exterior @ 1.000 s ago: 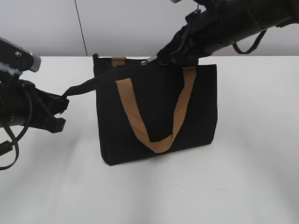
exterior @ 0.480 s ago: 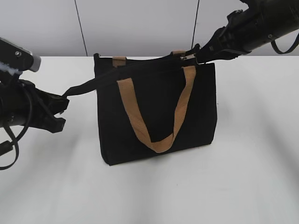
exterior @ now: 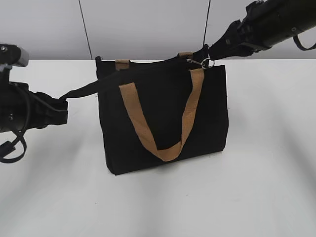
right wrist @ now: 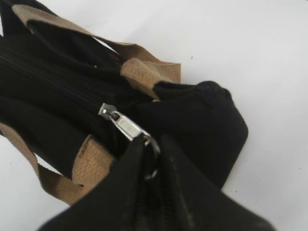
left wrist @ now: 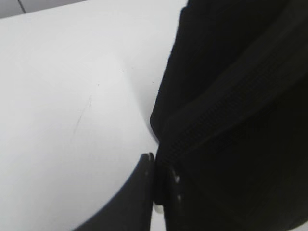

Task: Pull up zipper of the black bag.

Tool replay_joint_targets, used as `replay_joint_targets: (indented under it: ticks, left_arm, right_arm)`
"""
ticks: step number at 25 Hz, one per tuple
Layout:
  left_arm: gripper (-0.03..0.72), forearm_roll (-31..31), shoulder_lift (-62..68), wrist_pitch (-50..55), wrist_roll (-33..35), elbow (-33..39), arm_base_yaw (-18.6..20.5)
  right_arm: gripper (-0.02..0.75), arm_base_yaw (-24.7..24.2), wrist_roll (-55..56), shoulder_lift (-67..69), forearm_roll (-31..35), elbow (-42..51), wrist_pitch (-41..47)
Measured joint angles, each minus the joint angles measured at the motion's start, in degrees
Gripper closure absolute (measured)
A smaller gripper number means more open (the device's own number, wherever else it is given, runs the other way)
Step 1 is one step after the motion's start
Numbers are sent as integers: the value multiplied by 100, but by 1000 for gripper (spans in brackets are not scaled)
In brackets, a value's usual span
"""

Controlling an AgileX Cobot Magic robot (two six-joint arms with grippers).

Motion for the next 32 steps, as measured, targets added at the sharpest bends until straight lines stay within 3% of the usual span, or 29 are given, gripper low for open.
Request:
replay_joint_targets:
  ticks: [4, 8, 10, 17, 25, 32]
  left_arm:
    - [519, -753, -231, 298, 0, 0, -7]
    - [322, -1282, -650, 1128, -5, -74, -7]
    - [286, -1494, -895, 1770, -5, -199, -7]
    - [265, -1773, -1992, 3522, -5, -306, -7]
    - [271, -1739, -3554, 4892, 29, -306, -7]
    - [284, -1645, -4750, 6259, 46, -313, -7]
  right_arm:
    - [395, -13, 82, -231, 0, 0, 140]
    - [334, -13, 147, -388, 0, 0, 477]
    - [327, -18, 244, -483, 0, 0, 614]
    - [325, 252, 551, -930, -288, 167, 669]
    - [325, 466, 953, -2334, -664, 1865, 479]
    - [344, 466, 2214, -4437, -1447, 2863, 608]
